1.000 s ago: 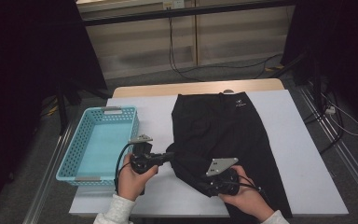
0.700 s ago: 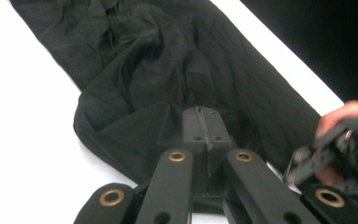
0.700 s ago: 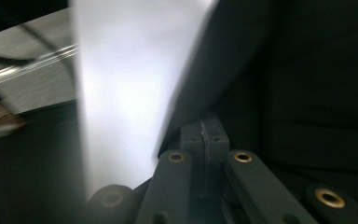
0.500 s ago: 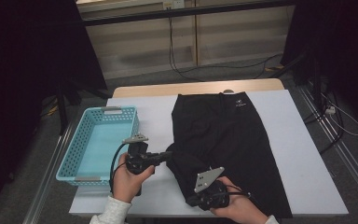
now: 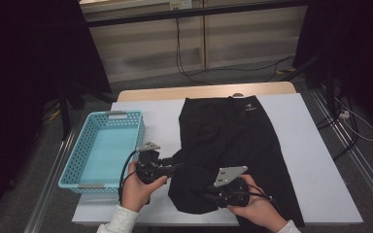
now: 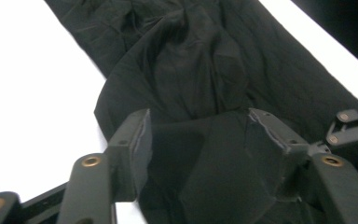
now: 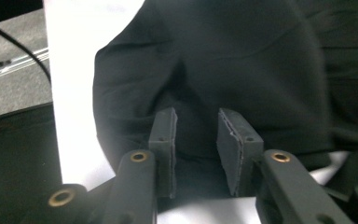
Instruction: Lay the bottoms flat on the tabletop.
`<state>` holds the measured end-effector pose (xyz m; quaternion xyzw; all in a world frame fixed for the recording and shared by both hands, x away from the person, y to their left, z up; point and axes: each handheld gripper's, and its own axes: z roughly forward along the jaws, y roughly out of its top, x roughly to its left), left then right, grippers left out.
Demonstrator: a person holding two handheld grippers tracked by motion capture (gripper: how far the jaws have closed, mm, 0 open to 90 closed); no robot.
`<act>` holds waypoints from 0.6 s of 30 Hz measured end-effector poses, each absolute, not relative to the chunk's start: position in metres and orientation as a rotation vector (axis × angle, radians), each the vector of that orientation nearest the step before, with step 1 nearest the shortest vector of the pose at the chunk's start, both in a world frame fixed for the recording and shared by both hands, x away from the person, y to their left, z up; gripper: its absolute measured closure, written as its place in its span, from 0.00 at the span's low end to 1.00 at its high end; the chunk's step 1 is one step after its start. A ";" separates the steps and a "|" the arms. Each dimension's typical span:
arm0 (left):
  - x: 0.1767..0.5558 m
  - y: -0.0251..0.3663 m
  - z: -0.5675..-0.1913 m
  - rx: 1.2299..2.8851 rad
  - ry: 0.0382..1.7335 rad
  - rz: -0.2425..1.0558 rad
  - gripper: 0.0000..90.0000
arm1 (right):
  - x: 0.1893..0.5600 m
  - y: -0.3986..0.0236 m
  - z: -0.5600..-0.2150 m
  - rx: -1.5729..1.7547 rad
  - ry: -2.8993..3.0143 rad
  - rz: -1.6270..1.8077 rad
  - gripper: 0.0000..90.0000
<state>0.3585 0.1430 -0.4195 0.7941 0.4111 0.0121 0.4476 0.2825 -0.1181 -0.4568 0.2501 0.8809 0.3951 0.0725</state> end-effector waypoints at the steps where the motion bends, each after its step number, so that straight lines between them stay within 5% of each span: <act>1: 0.358 0.143 -0.420 1.967 1.017 0.037 0.45 | 0.282 -0.116 -0.458 0.733 2.649 1.170 0.73; 3: 0.359 0.143 -0.420 1.973 1.016 0.048 0.44 | 0.281 -0.111 -0.460 0.723 2.651 1.128 0.75; 7: 0.359 0.143 -0.421 1.979 1.018 0.072 0.43 | 0.283 -0.111 -0.461 0.768 2.619 1.129 1.00; 18: 0.356 0.139 -0.431 2.017 1.028 0.077 0.37 | 0.259 -0.148 -0.445 0.799 2.657 1.276 1.00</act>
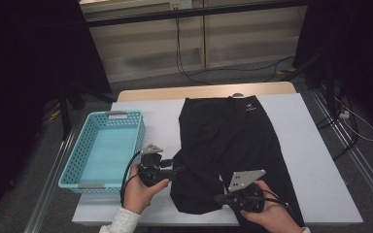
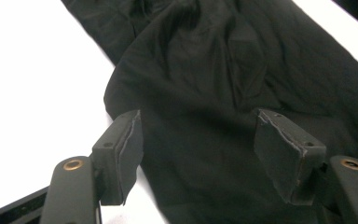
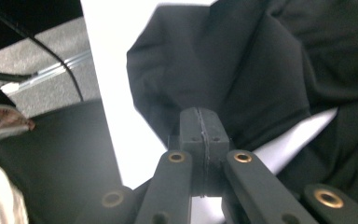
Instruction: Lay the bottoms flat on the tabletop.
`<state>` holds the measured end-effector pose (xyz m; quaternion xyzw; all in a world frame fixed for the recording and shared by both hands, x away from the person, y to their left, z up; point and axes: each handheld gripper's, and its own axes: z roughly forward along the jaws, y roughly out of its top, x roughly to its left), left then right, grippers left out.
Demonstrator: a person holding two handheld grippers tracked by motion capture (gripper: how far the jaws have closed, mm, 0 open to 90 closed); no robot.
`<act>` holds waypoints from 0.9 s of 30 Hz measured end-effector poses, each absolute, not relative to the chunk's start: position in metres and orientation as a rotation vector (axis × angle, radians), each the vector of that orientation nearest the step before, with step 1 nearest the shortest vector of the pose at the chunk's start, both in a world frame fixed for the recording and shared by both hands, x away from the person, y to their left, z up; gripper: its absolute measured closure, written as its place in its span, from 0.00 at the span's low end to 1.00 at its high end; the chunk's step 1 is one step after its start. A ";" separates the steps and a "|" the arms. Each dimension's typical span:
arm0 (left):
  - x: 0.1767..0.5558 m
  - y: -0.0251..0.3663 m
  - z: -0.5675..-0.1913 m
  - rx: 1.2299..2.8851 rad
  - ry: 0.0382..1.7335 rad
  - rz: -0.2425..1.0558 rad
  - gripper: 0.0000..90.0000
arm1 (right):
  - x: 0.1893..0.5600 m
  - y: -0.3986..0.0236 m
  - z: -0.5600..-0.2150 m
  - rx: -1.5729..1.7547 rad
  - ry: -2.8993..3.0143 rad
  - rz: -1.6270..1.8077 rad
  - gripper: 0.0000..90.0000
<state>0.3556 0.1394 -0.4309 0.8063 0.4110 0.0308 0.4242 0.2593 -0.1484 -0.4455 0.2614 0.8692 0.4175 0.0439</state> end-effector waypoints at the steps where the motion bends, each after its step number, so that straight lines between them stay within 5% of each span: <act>1: 0.355 0.139 -0.432 2.020 1.033 0.080 0.37 | 0.257 -0.150 -0.446 0.796 2.678 1.260 1.00; 7: 0.356 0.137 -0.441 2.044 1.084 0.109 0.36 | 0.253 -0.156 -0.445 0.795 2.692 1.243 0.99; 16: 0.359 0.135 -0.458 2.072 1.122 0.189 0.43 | 0.264 -0.155 -0.444 0.868 2.557 1.258 0.74; 27: 0.361 0.135 -0.459 2.072 1.118 0.227 0.46 | 0.289 -0.143 -0.451 0.943 2.454 1.162 0.63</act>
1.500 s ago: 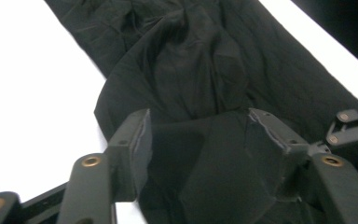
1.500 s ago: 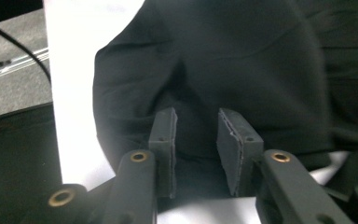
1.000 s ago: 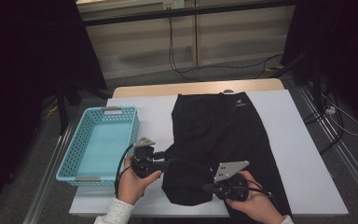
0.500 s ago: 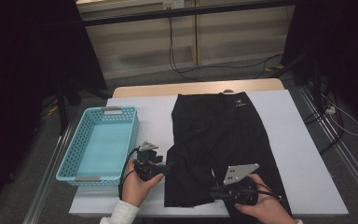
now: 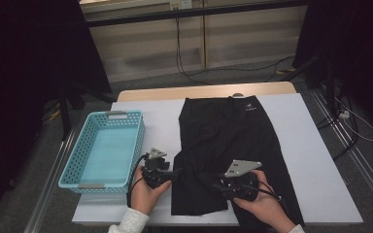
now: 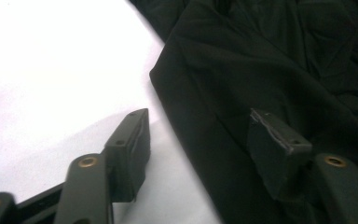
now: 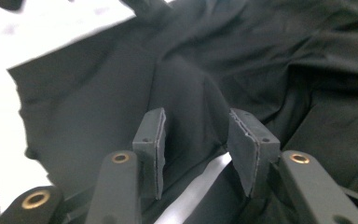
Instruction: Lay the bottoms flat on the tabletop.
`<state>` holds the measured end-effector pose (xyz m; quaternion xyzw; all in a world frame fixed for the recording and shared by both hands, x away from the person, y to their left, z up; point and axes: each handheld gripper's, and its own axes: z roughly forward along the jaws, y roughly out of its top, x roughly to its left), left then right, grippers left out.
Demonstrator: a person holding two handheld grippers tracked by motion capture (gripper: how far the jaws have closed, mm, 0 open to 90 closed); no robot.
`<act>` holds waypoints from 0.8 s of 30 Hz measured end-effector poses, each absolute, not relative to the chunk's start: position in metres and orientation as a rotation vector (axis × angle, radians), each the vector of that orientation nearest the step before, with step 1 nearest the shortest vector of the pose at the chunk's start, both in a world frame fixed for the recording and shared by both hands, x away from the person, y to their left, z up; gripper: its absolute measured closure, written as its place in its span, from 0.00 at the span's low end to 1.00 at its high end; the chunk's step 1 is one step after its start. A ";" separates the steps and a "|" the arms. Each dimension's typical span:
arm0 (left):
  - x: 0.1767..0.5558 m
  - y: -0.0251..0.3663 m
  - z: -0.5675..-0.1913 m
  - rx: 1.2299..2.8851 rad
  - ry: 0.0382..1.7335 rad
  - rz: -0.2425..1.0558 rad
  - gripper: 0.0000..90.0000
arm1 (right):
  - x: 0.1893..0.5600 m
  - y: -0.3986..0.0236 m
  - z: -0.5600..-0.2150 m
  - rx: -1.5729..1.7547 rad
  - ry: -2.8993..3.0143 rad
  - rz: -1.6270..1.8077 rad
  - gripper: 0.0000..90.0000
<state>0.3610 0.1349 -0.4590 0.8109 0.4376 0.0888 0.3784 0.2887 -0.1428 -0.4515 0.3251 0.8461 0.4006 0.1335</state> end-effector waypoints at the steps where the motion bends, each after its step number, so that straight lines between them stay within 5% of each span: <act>1: 0.361 0.135 -0.459 2.080 1.112 0.226 0.49 | 0.291 -0.140 -0.456 0.941 2.468 1.126 0.64; 4: 0.360 0.134 -0.458 2.081 1.109 0.208 0.54 | 0.293 -0.137 -0.464 0.962 2.491 1.109 0.75; 6: 0.361 0.134 -0.458 2.070 1.120 0.193 0.53 | 0.292 -0.138 -0.463 0.957 2.530 1.120 0.96; 8: 0.362 0.135 -0.457 2.058 1.122 0.204 0.50 | 0.290 -0.139 -0.461 0.953 2.563 1.119 0.97; 15: 0.365 0.141 -0.451 2.000 1.147 0.235 0.48 | 0.278 -0.157 -0.454 0.980 2.581 1.143 0.96; 24: 0.366 0.133 -0.459 2.040 1.141 0.194 0.58 | 0.281 -0.157 -0.445 0.956 2.422 1.168 0.67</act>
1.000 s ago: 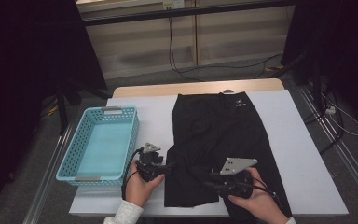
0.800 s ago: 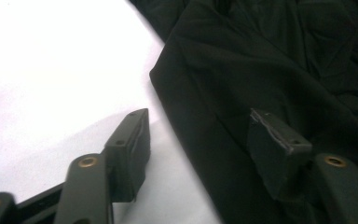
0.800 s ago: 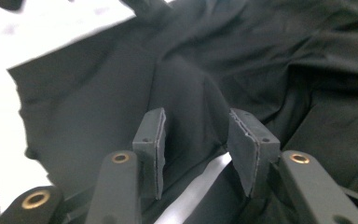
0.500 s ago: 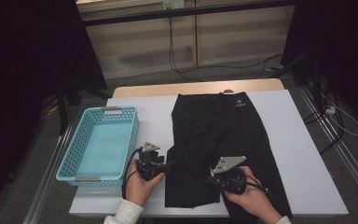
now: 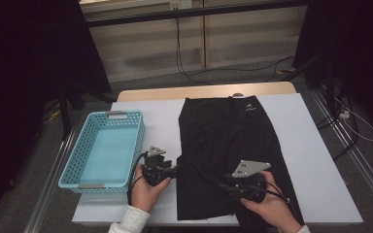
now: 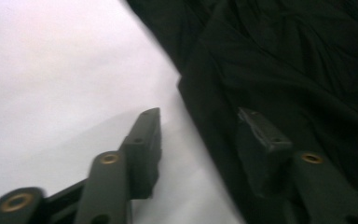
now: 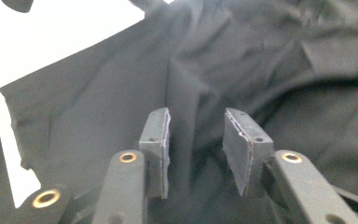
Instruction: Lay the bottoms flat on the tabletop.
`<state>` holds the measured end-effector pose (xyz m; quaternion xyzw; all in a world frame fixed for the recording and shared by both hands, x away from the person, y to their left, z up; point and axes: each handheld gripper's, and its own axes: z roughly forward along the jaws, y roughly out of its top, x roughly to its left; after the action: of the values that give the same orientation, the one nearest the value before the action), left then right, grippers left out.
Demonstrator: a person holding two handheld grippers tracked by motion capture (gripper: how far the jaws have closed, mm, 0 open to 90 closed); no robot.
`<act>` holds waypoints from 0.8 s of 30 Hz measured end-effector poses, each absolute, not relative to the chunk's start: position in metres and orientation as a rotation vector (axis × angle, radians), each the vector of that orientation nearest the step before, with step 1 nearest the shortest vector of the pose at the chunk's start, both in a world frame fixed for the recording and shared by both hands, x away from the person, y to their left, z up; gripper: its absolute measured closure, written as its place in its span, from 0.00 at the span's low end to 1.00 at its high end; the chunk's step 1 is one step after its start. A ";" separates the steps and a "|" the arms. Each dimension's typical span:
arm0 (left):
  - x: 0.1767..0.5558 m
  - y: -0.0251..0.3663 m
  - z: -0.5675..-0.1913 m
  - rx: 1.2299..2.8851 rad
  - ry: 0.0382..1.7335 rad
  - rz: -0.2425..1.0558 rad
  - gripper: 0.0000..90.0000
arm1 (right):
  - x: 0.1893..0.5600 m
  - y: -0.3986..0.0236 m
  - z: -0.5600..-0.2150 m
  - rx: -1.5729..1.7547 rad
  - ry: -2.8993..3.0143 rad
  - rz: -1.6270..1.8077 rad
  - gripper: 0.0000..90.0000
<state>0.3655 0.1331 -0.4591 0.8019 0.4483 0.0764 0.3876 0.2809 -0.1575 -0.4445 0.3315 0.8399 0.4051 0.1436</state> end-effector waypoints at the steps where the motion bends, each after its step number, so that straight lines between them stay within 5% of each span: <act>1: 0.365 0.132 -0.460 2.040 1.136 0.197 0.60 | 0.282 -0.154 -0.444 0.935 2.409 1.174 0.66; 7: 0.363 0.122 -0.461 2.059 1.109 0.076 0.92 | 0.292 -0.131 -0.452 0.900 2.402 1.101 0.71; 8: 0.362 0.120 -0.460 2.062 1.108 0.048 0.97 | 0.294 -0.129 -0.454 0.901 2.411 1.088 0.79; 12: 0.360 0.118 -0.453 2.038 1.072 0.019 0.97 | 0.298 -0.136 -0.458 0.932 2.430 1.057 0.98; 15: 0.361 0.121 -0.448 2.014 1.074 0.021 0.89 | 0.299 -0.150 -0.454 0.968 2.425 1.072 0.99; 18: 0.366 0.127 -0.445 1.961 1.107 0.073 0.61 | 0.298 -0.160 -0.454 1.001 2.423 1.065 0.99; 24: 0.376 0.130 -0.450 1.911 1.168 0.084 0.49 | 0.298 -0.162 -0.459 1.028 2.442 1.046 0.99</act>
<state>0.3764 0.1296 -0.4502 0.7678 0.4692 0.0337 0.4350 0.2978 -0.1622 -0.4591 0.3570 0.8481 0.3632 0.1462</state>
